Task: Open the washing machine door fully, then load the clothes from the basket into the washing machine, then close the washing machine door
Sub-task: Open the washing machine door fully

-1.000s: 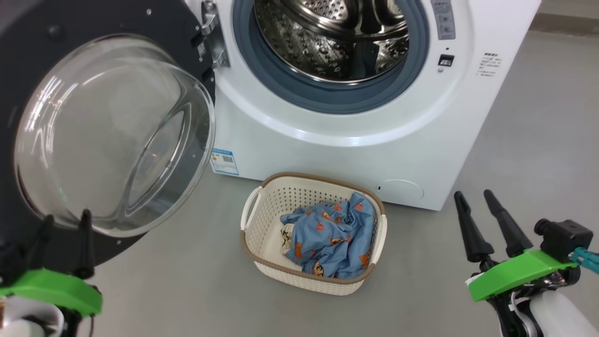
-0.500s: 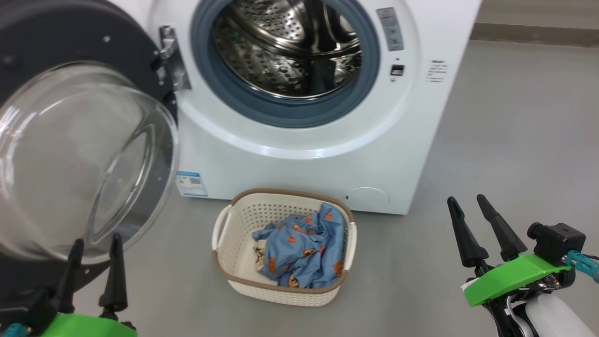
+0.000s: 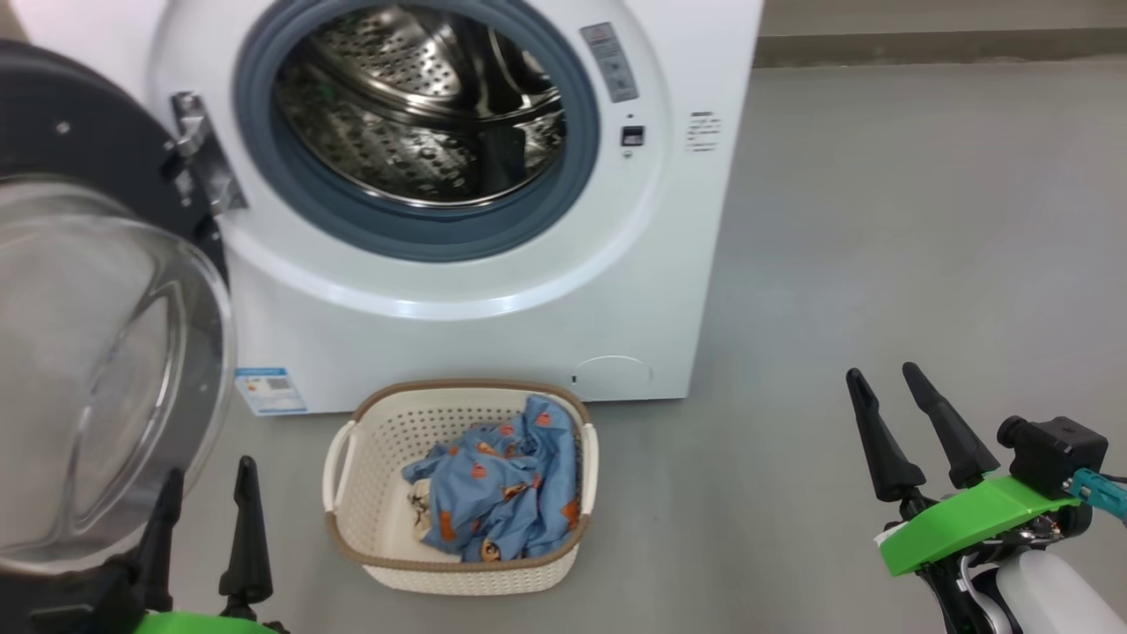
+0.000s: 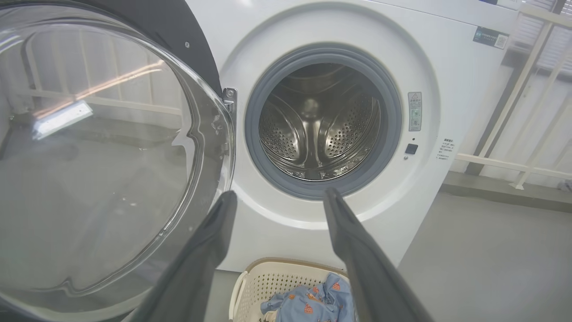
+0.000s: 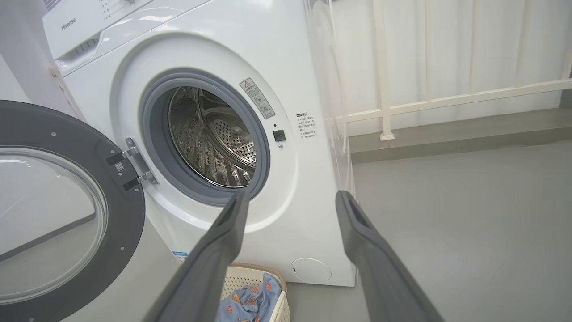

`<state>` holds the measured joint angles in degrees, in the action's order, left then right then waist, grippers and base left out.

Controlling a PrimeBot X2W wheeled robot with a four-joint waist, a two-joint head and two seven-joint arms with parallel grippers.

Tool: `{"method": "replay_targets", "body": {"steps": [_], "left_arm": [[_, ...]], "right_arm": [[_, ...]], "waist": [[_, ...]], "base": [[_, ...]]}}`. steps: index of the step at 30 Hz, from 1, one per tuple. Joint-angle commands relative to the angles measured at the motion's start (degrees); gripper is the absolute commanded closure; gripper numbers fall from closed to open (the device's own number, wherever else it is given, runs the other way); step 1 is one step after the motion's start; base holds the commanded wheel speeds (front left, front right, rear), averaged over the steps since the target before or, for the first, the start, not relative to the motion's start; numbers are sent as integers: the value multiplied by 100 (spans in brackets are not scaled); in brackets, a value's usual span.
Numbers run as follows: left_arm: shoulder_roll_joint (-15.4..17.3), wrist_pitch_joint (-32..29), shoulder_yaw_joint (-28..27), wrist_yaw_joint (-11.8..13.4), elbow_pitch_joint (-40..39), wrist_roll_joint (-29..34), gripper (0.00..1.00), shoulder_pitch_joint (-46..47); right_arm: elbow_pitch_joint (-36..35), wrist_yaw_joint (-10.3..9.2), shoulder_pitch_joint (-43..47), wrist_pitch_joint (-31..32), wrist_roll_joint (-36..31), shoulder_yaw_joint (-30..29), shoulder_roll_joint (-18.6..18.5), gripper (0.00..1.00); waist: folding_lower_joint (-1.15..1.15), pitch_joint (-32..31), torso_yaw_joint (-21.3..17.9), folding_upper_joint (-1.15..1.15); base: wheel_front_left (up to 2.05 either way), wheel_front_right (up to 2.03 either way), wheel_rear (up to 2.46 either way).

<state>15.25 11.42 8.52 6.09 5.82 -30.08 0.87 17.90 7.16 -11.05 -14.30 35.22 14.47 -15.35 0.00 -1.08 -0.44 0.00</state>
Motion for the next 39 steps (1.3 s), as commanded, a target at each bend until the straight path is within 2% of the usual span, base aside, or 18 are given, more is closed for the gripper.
{"method": "replay_targets", "body": {"steps": [1,6,15,39], "left_arm": [[105,69,-200,4,-166,7,0,71],[39,118,-184,-95,-151,-108,0,35],[26,182,-137,-97,-40,-64,0,49],[119,239,-51,-101,-21,9,0,96]], "right_arm": [[-158,33,-126,-70,-80,63,-103,0],[-162,33,-145,-70,-81,-5,-90,0],[-161,33,-129,-70,-115,-68,-140,0],[-156,33,-62,-70,-168,-177,-113,0]], "waist": [[0,-24,-164,0],[0,-31,-302,0],[0,-10,-368,0],[0,33,-284,0]], "base": [[0,0,0],[0,0,0],[0,0,0],[0,0,0]]}}
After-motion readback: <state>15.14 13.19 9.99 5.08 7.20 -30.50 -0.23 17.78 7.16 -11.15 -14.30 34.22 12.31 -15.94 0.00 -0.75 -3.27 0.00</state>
